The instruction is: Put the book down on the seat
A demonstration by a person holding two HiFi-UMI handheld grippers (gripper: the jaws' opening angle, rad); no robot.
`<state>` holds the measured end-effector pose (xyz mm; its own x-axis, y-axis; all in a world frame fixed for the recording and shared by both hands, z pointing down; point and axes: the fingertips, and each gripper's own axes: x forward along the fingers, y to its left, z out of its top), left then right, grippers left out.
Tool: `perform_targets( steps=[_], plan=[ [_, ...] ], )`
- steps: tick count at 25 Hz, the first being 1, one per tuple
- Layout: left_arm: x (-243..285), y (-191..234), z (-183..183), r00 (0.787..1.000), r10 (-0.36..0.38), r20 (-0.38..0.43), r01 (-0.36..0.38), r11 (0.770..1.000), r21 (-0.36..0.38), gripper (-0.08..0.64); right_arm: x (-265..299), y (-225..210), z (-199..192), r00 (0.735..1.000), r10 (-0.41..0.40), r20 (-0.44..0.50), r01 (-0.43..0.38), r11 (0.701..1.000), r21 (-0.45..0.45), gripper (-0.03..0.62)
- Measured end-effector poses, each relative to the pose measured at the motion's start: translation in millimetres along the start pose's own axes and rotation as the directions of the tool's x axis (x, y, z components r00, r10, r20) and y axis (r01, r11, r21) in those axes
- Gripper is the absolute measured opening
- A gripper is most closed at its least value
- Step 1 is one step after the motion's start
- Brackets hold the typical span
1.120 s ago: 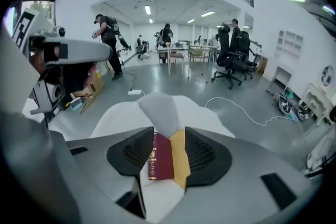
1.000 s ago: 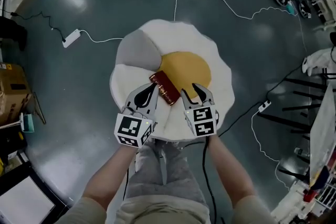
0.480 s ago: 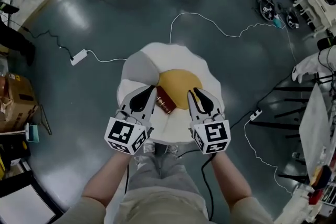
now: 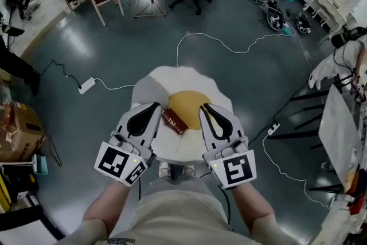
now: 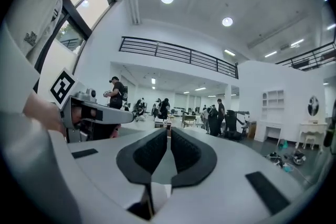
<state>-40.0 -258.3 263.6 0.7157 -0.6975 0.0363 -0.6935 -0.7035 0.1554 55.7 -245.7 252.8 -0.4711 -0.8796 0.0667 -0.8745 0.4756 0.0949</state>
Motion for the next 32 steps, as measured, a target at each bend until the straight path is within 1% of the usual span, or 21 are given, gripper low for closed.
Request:
perform_targets(
  steps=[2, 4, 6, 8, 11, 14, 17, 19, 26, 29, 32],
  plan=[
    [-8, -17, 14, 1.000, -0.012, 0.017, 0.011, 0.999, 0.033, 0.004, -17, 8, 13, 1.000, 0.004, 0.014, -0.003, 1.000, -0.016, 0.020],
    [-13, -34, 23, 0.999, -0.029, 0.032, 0.028, 0.999, 0.045, 0.004, -32, 16, 18, 1.000, 0.012, 0.002, -0.012, 1.000, -0.027, 0.009],
    [-15, -47, 31, 0.998, -0.044, 0.049, 0.041, 0.998, 0.057, 0.003, -41, 22, 20, 1.000, 0.016, 0.000, -0.016, 1.000, -0.010, 0.002],
    [-22, -54, 37, 0.997, -0.040, 0.066, 0.036, 0.997, 0.067, 0.003, -48, 27, 20, 1.000, 0.019, 0.007, -0.019, 1.000, 0.015, 0.002],
    [-29, -57, 43, 0.996, -0.026, 0.089, 0.019, 0.997, 0.079, 0.003, -54, 31, 24, 1.000, 0.022, 0.010, -0.022, 1.000, 0.018, 0.002],
    [-33, -61, 43, 0.995, -0.019, 0.093, 0.010, 0.995, 0.097, 0.003, -58, 31, 27, 1.000, 0.015, 0.024, -0.016, 1.000, 0.018, 0.002],
    [-34, -65, 41, 0.996, -0.022, 0.090, 0.014, 0.996, 0.091, 0.003, -62, 26, 24, 1.000, 0.012, 0.015, -0.013, 1.000, 0.004, 0.002],
    [-33, -64, 41, 0.996, -0.021, 0.086, 0.013, 0.996, 0.092, 0.003, -62, 22, 25, 1.000, 0.005, 0.007, -0.005, 1.000, 0.016, 0.002],
    [-30, -56, 43, 0.996, 0.000, 0.086, -0.008, 0.996, 0.090, 0.004, -56, 16, 26, 1.000, -0.006, 0.004, 0.006, 1.000, 0.010, -0.002],
    [-27, -52, 40, 0.997, 0.017, 0.073, -0.022, 0.997, 0.077, 0.003, -55, 13, 27, 1.000, 0.000, 0.002, 0.000, 1.000, 0.011, -0.002],
    [-25, -54, 37, 0.998, 0.016, 0.059, -0.020, 0.997, 0.073, 0.003, -54, 11, 26, 1.000, -0.002, -0.005, 0.002, 1.000, -0.005, -0.002]
  ],
)
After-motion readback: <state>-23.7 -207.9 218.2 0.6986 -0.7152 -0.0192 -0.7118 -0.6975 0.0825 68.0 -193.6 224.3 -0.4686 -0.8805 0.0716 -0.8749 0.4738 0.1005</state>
